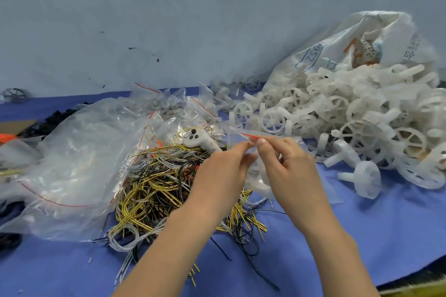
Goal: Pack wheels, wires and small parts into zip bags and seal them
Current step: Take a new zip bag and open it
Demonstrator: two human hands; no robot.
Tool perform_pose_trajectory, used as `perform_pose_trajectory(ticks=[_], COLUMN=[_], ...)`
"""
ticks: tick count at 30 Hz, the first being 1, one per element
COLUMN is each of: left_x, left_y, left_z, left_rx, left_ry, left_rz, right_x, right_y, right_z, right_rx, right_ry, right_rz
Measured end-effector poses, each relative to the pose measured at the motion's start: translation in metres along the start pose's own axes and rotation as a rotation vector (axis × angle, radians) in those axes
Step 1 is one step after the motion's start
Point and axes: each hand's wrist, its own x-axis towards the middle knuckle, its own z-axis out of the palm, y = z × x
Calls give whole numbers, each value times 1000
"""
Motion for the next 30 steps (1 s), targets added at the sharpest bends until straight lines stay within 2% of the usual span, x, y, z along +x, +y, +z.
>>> perform_pose_trajectory(ticks=[4,10,13,15,20,22,24,27,30], left_x=[7,13,14,14,20,26,33,41,44], left_y=[8,12,16,19,26,19,8,-4,-6], left_z=[10,7,0,-6,-20,-13,3,40,76], left_rx=[-1,91,175,185,-271,-353,-283,-199,-164], left_ry=[-26,41,13,73,381,409,284,-11,-136], left_rz=[23,68,144,200,156,54,-86,-302,-324], right_x=[-2,7,10,11,13,13,13,12,13], right_y=[3,12,14,13,13,13,13,14,16], right_z=[-3,-16,-26,-31,-43,-49,-53,-55,-55], right_rx=[8,60,86,62,70,89,83,87,96], right_ry=[-8,184,274,321,451,510,556,602,611], right_rz=[-36,72,124,126,142,148,135,127,139])
